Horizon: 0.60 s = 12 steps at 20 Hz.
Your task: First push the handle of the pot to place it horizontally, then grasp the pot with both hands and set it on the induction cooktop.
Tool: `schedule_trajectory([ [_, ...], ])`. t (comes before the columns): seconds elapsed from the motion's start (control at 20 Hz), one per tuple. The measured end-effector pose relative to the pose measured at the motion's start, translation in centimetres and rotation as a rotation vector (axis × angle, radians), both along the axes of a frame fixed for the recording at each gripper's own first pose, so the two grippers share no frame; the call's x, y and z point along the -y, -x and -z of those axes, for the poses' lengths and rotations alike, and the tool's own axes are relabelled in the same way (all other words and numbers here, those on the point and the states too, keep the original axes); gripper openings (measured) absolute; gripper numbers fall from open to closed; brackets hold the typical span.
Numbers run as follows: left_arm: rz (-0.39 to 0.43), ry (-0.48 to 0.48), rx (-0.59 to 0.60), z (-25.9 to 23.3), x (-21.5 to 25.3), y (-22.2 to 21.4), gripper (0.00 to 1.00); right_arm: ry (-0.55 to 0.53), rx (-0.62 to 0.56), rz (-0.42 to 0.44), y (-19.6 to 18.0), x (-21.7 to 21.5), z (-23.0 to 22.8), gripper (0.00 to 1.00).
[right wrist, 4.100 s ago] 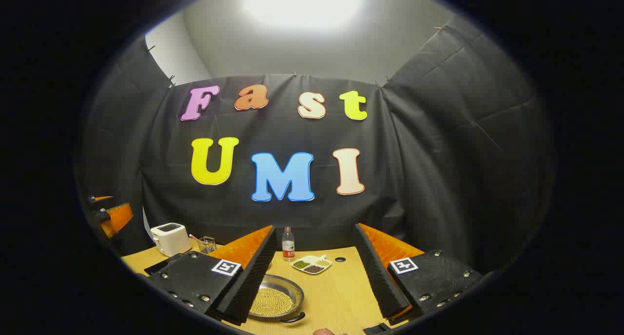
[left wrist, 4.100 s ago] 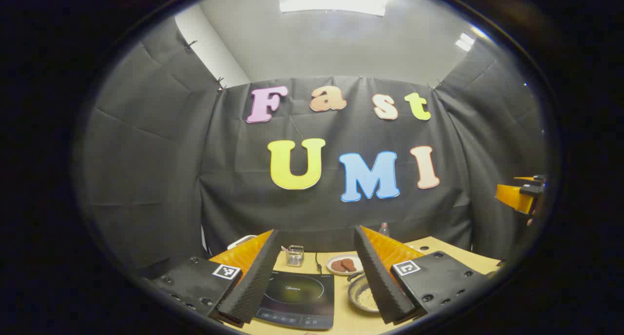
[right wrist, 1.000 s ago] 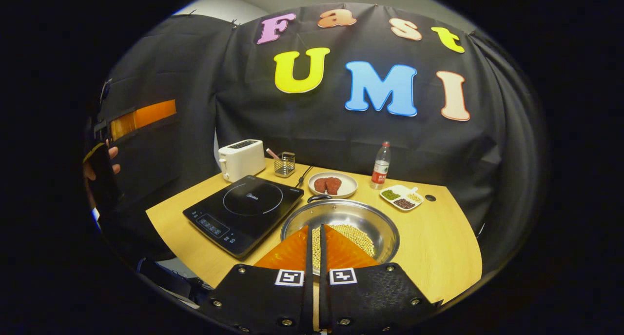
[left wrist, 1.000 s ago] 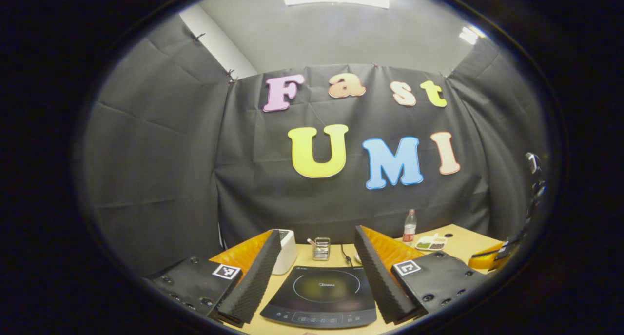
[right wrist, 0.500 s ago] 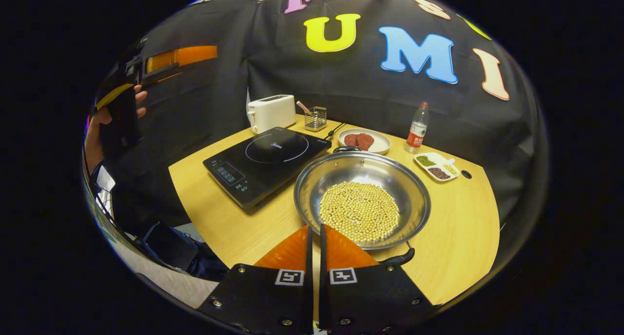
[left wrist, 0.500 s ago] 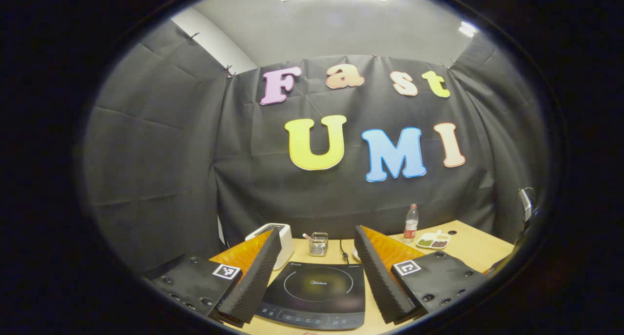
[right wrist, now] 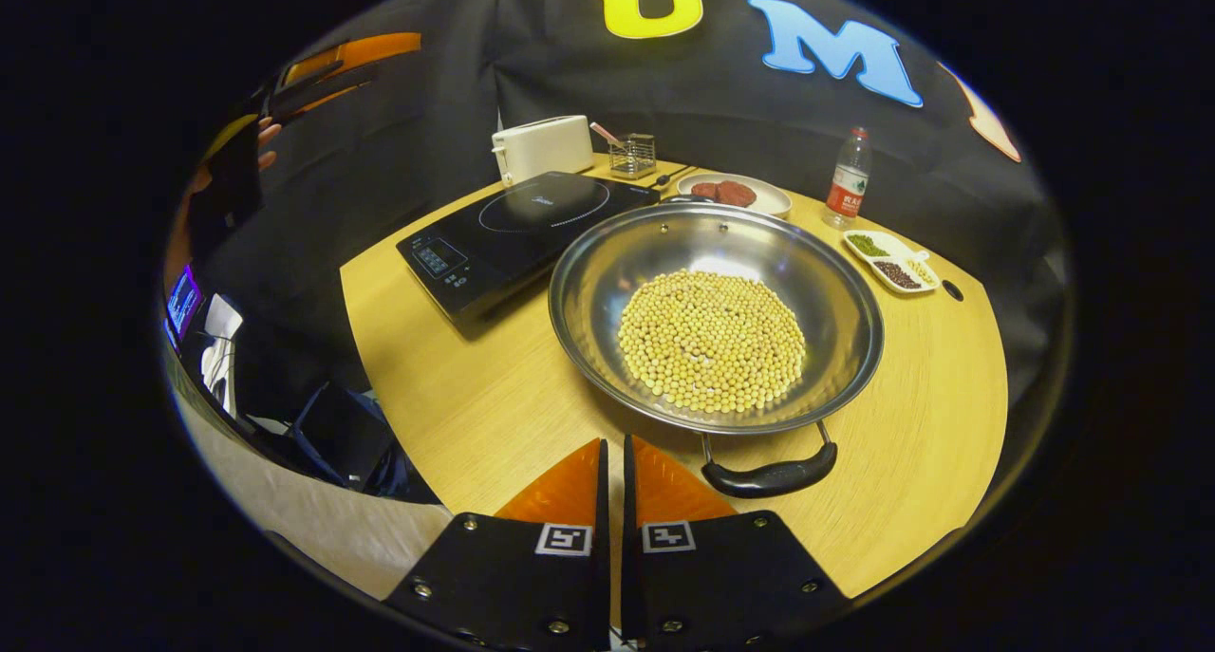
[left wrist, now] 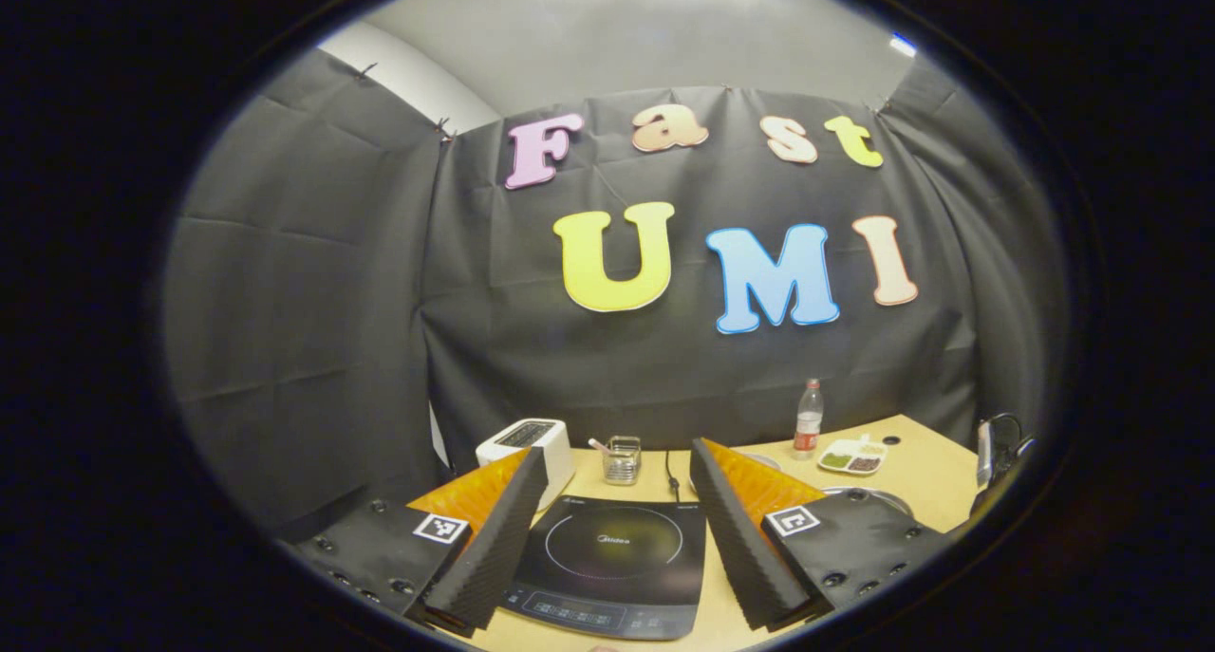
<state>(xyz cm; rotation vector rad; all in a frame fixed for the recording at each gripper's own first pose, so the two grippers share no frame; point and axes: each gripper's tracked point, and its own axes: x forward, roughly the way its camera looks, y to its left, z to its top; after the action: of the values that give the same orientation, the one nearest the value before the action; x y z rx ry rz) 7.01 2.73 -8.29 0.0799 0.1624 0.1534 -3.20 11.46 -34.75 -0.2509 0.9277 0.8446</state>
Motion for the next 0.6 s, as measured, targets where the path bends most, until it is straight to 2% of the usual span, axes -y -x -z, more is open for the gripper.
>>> schedule_trajectory([
  [0.05,-0.005,-0.012,-0.001,0.0,0.0,-0.1,0.92,0.007,-0.005,-0.005,-0.3,0.3,0.3,0.05],
  [0.45,-0.016,-0.023,-0.012,0.5,1.9,-1.6,0.9,0.031,-0.027,-0.036,-1.5,2.0,1.6,0.01],
  [0.55,-0.015,-0.024,-0.014,0.6,2.2,-2.1,1.0,0.045,-0.026,-0.034,-2.1,2.7,1.8,0.01],
  [0.6,-0.015,-0.024,-0.013,0.5,2.4,-2.3,1.0,0.047,-0.027,-0.026,-2.4,3.1,2.0,0.01],
])
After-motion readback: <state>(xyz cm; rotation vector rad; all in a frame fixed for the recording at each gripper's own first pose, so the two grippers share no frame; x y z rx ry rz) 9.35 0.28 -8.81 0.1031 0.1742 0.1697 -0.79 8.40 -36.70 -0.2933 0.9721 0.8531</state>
